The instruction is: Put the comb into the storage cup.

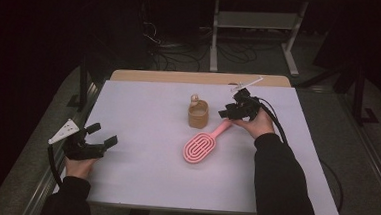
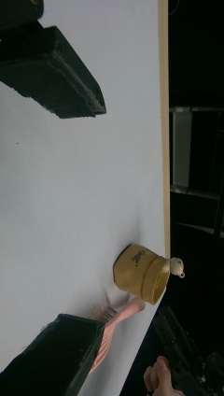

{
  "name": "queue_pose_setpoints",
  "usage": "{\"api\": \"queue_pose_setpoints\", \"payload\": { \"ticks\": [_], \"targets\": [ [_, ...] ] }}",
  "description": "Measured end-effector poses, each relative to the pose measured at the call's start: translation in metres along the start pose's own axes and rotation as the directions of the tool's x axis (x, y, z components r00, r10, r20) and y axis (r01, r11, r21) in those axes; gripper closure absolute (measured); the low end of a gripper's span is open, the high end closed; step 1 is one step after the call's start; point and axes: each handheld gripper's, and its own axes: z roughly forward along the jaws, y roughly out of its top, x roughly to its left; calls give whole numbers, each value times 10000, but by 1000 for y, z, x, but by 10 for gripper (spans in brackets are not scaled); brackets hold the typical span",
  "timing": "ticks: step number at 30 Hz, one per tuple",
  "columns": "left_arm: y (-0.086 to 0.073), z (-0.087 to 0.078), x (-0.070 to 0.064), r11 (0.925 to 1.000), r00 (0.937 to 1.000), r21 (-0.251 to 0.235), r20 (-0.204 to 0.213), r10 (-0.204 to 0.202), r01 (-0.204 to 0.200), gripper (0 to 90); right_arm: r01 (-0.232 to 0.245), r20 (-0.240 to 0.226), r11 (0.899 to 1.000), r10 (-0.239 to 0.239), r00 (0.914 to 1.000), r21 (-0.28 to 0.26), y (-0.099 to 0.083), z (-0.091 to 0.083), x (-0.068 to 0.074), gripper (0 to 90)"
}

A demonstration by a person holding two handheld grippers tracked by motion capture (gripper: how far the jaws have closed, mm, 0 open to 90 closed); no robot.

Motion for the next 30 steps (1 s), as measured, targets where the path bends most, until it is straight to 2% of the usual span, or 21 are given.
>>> {"api": "queue_pose_setpoints", "payload": {
  "ticks": [2, 5, 12, 15, 19, 27, 30],
  "targets": [
    [0, -1, 0, 10000, 10000, -22, 9, -20, 20, 0, -31, -4, 10000, 31, 10000, 76, -1, 2, 0, 622],
    [0, -1, 1, 10000, 10000, -42, -14, -39, 39, 0, -26, 263, 9996, 19, 9997, 275, -2, 6, 0, 703],
    [0, 0, 0, 10000, 10000, 0, 3, 5, -5, 0, -56, 429, 9994, 42, 9991, 330, -3, 11, 0, 841],
    [0, 0, 1, 10000, 10000, -6, 2, -33, 33, 0, -37, 590, 9995, 17, 9983, 327, -3, 15, 1, 873],
    [0, 1, 1, 10000, 10000, 3, 3, -13, 13, 0, -67, 519, 9997, 56, 9986, 224, -4, 19, 0, 886],
    [0, 2, 2, 10000, 10000, 13, 3, -13, 13, 0, 17, 456, 9988, -39, 9990, 484, -7, 30, -2, 889],
    [0, 3, 2, 10000, 10000, 63, 49, 1, -2, 0, 102, 487, 9973, -138, 9987, 733, -9, 36, -1, 889]
  ]
}}
